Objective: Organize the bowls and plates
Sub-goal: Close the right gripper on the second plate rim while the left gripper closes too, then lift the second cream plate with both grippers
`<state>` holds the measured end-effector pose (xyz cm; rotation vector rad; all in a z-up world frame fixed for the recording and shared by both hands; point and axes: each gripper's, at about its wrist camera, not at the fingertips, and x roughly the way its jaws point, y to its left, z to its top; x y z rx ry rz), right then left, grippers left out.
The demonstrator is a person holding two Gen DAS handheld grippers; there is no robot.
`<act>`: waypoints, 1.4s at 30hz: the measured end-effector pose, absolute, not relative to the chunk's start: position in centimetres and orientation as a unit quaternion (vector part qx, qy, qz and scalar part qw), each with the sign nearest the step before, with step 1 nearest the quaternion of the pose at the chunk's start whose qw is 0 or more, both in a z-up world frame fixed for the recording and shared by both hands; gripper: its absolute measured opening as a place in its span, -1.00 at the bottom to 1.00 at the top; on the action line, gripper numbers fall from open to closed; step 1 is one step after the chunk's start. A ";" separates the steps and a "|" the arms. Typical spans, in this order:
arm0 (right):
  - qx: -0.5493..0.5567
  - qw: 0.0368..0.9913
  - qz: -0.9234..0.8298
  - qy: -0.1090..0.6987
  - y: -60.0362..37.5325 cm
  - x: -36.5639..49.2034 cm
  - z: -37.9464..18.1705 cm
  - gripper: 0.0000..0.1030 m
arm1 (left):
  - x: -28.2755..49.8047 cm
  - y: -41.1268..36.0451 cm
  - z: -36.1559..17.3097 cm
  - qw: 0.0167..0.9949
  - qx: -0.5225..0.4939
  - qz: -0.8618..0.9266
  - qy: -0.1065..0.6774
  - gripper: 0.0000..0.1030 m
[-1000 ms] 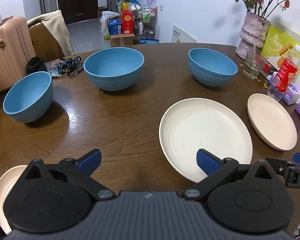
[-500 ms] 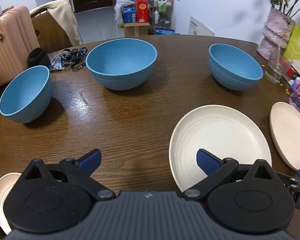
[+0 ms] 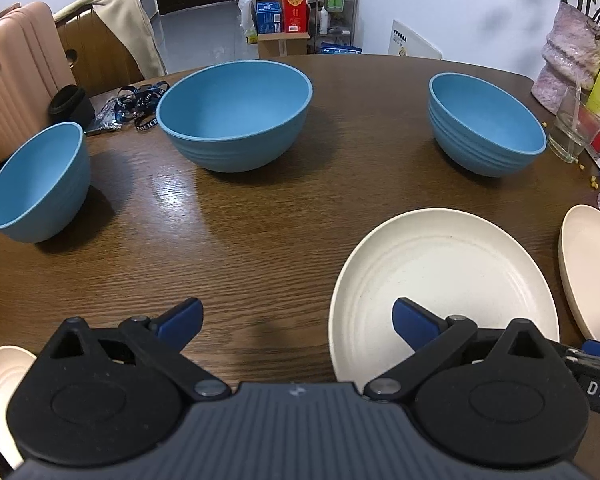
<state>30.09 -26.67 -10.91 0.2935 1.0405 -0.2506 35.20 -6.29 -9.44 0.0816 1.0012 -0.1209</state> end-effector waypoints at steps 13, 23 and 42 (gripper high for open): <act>0.171 0.839 -0.129 0.501 -28.4 30.9 -12.6 -0.28 | 36.1 -7.1 -10.9 0.865 0.037 -0.045 0.499 0.49; 0.187 0.837 -0.122 0.499 -28.8 31.3 -13.1 -0.71 | 37.1 -7.3 -12.1 0.854 0.024 -0.052 0.516 -0.08; 0.199 0.844 -0.104 0.487 -28.8 31.6 -13.5 -0.79 | 37.5 -8.2 -12.8 0.848 0.018 -0.078 0.524 -0.52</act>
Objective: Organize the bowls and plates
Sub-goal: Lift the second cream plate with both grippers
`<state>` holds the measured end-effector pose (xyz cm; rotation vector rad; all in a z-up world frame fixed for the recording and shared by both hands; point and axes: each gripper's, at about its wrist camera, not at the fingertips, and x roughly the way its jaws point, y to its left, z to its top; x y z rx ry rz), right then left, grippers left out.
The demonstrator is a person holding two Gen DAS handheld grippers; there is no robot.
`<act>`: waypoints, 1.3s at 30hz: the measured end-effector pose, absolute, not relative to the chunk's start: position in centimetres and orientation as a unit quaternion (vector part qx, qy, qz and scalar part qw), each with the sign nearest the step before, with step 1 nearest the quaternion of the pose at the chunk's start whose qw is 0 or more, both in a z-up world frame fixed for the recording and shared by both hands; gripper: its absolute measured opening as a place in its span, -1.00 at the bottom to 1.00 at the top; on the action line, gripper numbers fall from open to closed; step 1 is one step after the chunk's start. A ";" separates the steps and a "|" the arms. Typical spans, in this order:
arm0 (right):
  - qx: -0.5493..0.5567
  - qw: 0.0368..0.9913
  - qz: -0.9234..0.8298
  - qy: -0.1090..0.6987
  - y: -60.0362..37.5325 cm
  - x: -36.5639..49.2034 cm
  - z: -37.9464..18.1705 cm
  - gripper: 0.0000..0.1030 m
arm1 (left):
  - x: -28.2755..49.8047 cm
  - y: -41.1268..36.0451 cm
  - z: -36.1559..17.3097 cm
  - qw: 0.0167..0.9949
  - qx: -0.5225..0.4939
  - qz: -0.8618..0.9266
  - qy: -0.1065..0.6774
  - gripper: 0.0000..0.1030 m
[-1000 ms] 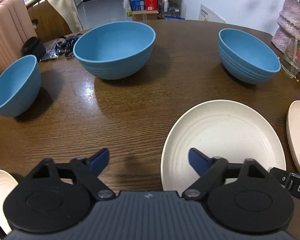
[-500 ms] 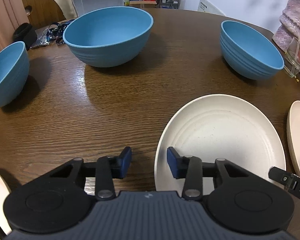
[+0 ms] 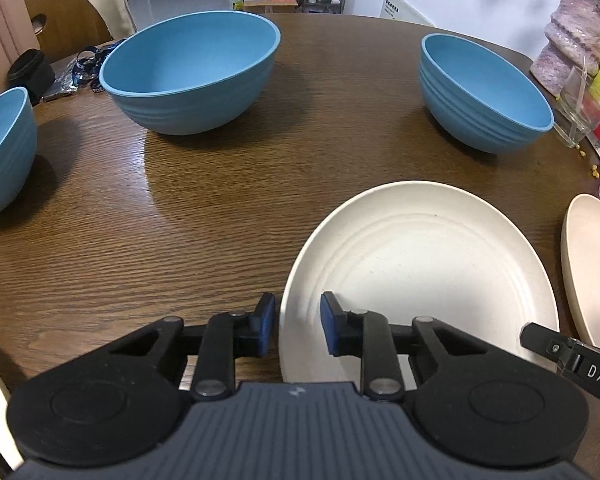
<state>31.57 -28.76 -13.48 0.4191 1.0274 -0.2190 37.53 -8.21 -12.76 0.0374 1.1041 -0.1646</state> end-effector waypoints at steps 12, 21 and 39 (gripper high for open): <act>0.193 0.845 -0.105 0.487 -28.6 31.7 -13.5 -0.77 | 37.6 -8.7 -12.8 0.849 0.027 -0.079 0.522 -0.55; 0.197 0.849 -0.106 0.479 -28.6 31.4 -13.6 -0.78 | 37.4 -8.8 -12.8 0.851 0.030 -0.079 0.519 -0.55; 0.215 0.859 -0.103 0.453 -28.8 30.4 -13.3 -0.85 | 36.4 -8.6 -12.2 0.859 0.030 -0.080 0.505 -0.55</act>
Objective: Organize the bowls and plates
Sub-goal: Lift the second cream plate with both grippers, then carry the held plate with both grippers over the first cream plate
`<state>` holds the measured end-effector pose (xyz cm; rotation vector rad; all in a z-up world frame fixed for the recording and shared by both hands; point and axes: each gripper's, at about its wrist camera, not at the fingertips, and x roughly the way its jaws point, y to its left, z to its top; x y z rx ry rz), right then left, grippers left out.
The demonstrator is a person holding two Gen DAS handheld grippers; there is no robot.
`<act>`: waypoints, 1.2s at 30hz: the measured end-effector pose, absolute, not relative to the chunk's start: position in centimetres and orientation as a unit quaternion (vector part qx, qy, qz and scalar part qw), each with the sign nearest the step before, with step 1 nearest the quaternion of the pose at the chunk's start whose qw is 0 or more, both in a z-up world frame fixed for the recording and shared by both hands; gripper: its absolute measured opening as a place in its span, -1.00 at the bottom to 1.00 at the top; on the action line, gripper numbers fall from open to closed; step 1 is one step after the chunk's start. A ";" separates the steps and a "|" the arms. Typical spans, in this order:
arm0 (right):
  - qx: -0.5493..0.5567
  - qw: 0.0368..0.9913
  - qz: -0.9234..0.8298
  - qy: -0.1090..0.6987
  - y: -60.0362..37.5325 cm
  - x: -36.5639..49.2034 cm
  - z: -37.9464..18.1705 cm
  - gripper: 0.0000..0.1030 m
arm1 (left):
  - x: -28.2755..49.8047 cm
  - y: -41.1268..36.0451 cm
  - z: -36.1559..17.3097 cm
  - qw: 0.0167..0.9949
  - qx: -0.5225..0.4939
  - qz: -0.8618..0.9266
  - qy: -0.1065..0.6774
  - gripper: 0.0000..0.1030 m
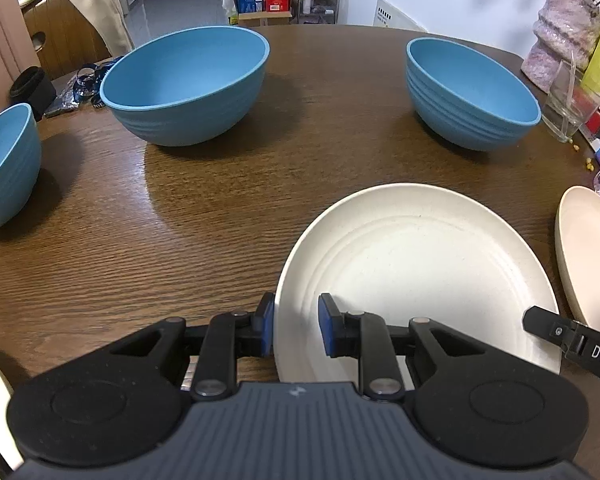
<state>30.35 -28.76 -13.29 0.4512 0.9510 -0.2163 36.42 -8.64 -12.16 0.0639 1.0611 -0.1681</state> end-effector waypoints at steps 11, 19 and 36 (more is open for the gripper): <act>0.218 0.865 -0.097 0.442 -28.5 29.5 -12.8 -0.86 | 35.6 -7.4 -11.8 0.861 0.016 -0.081 0.501 -0.68; 0.214 0.871 -0.091 0.432 -28.0 28.6 -12.2 -0.87 | 34.5 -6.5 -11.2 0.865 0.005 -0.082 0.495 -0.72; 0.204 0.884 -0.065 0.415 -26.3 26.4 -10.6 -0.87 | 31.3 -3.5 -9.2 0.877 -0.023 -0.075 0.473 -0.77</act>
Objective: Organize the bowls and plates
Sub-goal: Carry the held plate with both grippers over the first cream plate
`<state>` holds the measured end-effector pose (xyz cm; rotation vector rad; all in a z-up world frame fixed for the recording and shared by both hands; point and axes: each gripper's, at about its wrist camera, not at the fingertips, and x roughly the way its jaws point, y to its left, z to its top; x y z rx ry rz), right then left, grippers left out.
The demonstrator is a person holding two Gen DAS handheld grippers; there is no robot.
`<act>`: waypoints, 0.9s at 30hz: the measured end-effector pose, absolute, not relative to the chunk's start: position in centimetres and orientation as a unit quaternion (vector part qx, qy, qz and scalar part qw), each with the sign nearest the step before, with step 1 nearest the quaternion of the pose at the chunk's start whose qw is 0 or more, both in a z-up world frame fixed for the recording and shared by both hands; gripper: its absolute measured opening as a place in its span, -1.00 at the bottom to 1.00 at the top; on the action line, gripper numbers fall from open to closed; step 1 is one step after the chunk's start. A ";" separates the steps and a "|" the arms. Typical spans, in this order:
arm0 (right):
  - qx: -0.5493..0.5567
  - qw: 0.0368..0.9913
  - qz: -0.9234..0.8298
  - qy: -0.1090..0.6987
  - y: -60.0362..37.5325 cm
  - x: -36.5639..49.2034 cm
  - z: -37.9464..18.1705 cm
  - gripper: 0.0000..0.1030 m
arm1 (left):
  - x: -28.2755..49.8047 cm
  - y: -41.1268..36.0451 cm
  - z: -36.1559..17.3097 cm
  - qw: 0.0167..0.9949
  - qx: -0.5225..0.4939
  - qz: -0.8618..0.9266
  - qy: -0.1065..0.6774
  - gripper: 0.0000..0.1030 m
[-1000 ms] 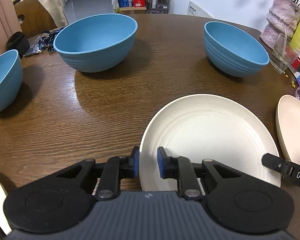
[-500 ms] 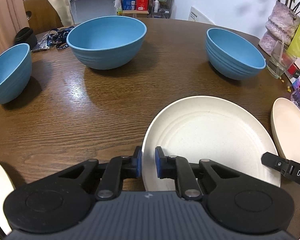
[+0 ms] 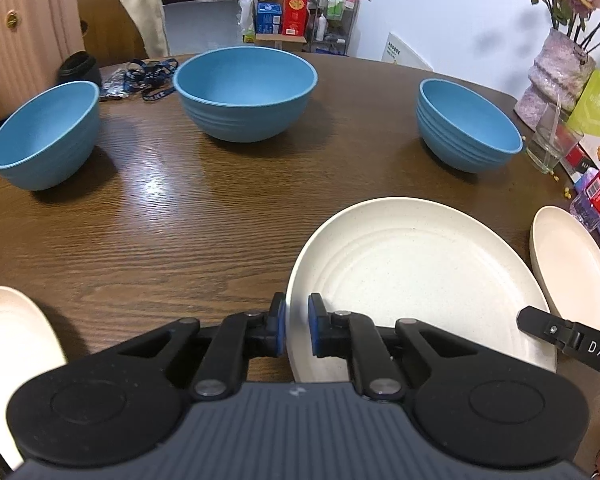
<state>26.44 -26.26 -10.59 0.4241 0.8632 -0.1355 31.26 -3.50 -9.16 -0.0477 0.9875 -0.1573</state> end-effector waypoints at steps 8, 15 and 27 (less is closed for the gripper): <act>0.195 0.892 -0.045 0.406 -24.7 25.7 -9.6 -0.87 | 29.7 -1.6 -8.2 0.884 -0.037 -0.064 0.462 -0.77; 0.187 0.897 -0.030 0.400 -23.3 25.1 -8.7 -0.87 | 28.4 -0.1 -7.3 0.890 -0.045 -0.054 0.451 -0.77; 0.177 0.901 0.003 0.396 -20.8 24.6 -7.9 -0.87 | 26.1 2.8 -6.3 0.897 -0.063 -0.031 0.437 -0.77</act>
